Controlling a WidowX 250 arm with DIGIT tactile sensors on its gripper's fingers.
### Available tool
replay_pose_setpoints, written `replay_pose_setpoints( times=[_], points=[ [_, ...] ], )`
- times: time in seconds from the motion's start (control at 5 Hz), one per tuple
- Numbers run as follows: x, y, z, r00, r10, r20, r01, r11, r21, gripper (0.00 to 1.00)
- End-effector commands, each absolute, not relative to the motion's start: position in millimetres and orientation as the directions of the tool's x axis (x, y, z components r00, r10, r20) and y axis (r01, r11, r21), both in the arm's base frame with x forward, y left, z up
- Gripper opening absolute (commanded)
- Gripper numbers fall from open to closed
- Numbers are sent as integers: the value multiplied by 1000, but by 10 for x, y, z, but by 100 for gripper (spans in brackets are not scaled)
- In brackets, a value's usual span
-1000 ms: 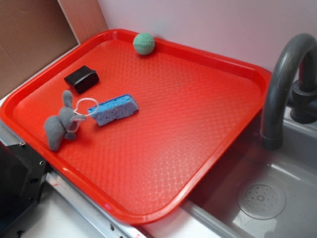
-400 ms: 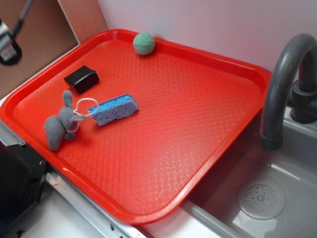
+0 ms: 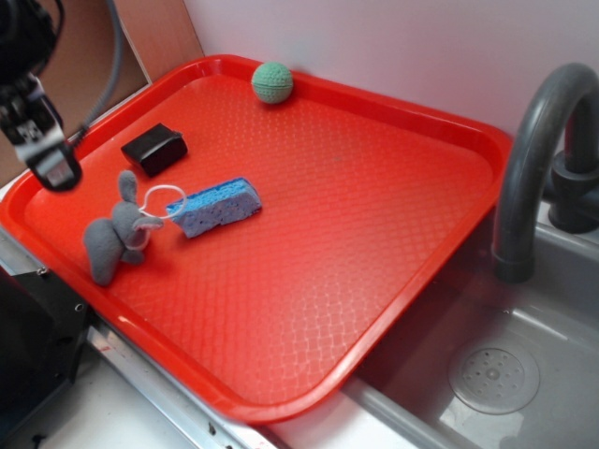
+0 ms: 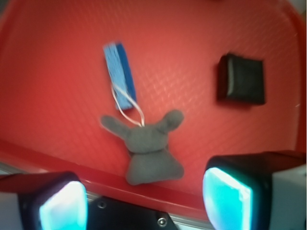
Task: Grab the gray animal.
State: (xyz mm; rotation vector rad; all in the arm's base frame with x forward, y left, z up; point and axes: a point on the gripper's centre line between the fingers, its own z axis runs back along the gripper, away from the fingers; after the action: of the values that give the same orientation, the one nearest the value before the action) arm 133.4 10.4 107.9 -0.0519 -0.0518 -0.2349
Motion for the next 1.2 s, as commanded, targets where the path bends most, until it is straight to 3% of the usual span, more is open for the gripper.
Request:
replay_pose_setpoints(
  times=[0.0, 0.2, 0.6, 0.8, 1.0],
  points=[
    [1309, 245, 593, 965, -263, 5, 262, 964, 54, 100],
    [1330, 264, 330, 963, -267, -41, 270, 960, 73, 100],
    [1394, 190, 68, 942, -328, -72, 329, 944, 6, 100],
    [1373, 200, 47, 949, -302, -88, 304, 952, 16, 0],
    [1358, 215, 102, 958, -272, -85, 275, 961, 21, 0]
  ],
)
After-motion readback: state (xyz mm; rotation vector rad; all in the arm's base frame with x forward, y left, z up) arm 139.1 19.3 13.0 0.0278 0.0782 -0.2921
